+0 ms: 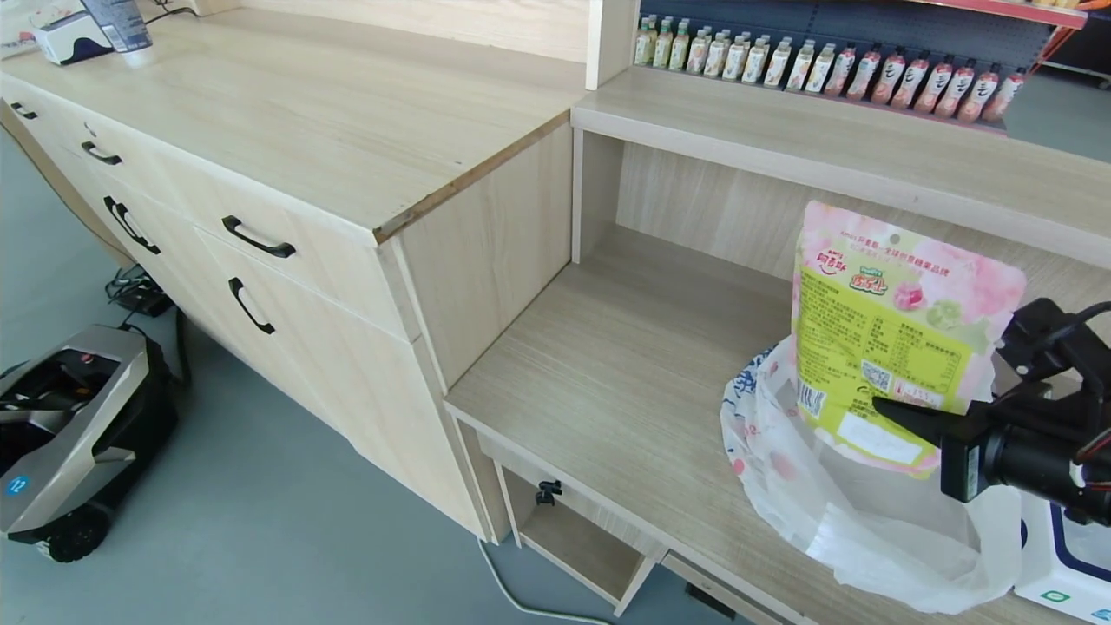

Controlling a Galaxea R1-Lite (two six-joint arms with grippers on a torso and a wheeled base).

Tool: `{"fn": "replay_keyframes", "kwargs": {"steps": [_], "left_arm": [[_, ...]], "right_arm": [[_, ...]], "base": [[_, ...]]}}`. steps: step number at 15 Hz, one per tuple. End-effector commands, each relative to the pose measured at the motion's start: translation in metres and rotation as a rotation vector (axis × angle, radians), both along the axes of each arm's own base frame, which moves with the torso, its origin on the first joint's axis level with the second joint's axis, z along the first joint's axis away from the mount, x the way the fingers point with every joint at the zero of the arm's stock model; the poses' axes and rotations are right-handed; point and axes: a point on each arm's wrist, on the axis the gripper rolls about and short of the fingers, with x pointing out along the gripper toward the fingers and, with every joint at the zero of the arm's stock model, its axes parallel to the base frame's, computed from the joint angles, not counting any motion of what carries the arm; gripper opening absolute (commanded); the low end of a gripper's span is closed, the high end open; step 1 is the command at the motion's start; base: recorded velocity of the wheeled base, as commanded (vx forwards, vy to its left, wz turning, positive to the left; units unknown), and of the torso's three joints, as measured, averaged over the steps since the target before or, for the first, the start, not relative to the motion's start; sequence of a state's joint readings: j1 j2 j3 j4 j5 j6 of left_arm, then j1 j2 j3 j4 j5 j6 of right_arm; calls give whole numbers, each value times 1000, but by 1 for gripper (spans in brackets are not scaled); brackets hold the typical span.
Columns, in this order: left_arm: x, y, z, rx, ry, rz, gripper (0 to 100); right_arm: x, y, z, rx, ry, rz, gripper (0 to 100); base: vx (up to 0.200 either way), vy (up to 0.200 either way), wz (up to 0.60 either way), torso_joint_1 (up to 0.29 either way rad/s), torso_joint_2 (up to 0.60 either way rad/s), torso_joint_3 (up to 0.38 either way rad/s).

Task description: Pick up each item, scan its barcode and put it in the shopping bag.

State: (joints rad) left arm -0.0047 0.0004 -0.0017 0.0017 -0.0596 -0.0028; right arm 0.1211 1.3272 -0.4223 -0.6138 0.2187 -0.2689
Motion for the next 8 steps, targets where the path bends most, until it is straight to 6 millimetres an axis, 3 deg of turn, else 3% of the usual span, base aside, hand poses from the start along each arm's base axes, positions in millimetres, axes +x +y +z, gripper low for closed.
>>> {"fn": "replay_keyframes", "kwargs": {"steps": [1, 8], "left_arm": [[0, 0, 0, 0, 0, 0, 100], [0, 0, 0, 0, 0, 0, 100]], "right_arm": [[12, 0, -25, -3, 68, -9, 0], [27, 2, -56, 45, 12, -19, 0]], "base": [[0, 0, 0, 0, 0, 0], [0, 0, 0, 0, 0, 0]]}}
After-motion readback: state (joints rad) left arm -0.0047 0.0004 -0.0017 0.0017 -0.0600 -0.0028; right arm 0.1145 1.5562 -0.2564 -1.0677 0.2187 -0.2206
